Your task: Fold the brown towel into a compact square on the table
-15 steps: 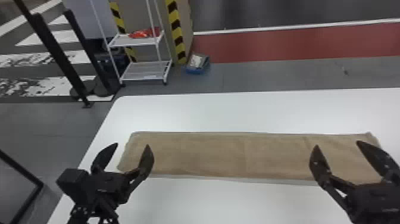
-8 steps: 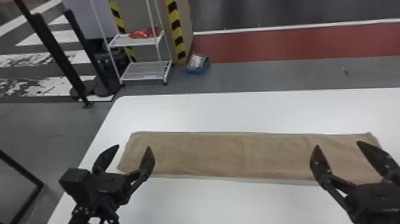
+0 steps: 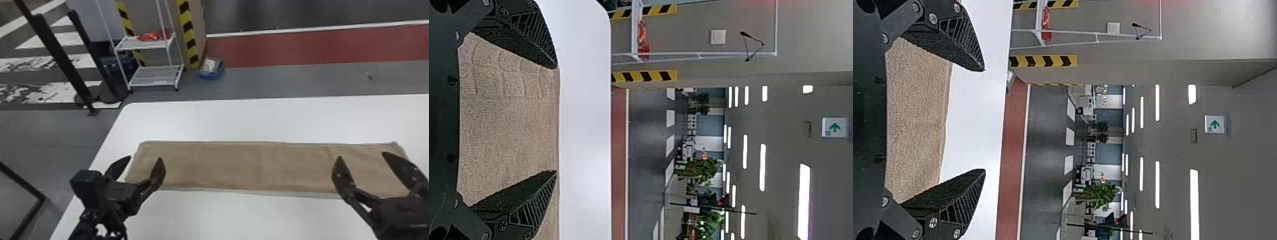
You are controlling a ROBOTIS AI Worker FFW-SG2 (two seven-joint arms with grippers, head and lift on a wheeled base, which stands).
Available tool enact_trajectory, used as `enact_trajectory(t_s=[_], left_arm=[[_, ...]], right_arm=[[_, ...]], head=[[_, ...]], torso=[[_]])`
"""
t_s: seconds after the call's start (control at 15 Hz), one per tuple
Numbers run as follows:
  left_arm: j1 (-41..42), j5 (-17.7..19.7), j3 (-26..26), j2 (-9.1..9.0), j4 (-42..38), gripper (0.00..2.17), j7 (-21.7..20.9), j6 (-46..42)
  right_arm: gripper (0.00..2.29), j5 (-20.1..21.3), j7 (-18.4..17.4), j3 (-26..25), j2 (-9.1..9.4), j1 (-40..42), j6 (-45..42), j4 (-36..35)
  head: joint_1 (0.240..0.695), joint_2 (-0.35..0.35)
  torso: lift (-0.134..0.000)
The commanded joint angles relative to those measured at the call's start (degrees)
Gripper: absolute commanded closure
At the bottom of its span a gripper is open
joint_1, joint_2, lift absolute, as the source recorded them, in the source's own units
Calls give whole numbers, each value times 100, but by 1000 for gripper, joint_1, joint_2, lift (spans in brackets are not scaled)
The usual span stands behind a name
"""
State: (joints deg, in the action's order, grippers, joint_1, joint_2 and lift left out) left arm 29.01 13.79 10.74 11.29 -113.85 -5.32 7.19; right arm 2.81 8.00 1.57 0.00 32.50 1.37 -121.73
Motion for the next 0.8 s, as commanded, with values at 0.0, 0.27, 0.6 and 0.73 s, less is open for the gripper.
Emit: enact_trajectory(t_s=[0.0,0.27,0.6,0.73], left_arm=[[-308,1,122,-4,-76,171,-83,1052],[-809,45,315,-22,-49,181,-162,1984],[-1477,291,834,5,162,181,-549,3425],[-1653,291,965,13,293,181,-575,3478]], right_arm=[[181,0,0,-7,5,37,-17,-9],[181,9,9,-7,5,89,-17,-62],[181,9,9,-25,5,125,-17,-97],[181,9,9,-25,5,125,-17,-97]], head=[[695,191],[695,200],[695,224],[695,235]], torso=[[-125],[-125],[-125],[-125]])
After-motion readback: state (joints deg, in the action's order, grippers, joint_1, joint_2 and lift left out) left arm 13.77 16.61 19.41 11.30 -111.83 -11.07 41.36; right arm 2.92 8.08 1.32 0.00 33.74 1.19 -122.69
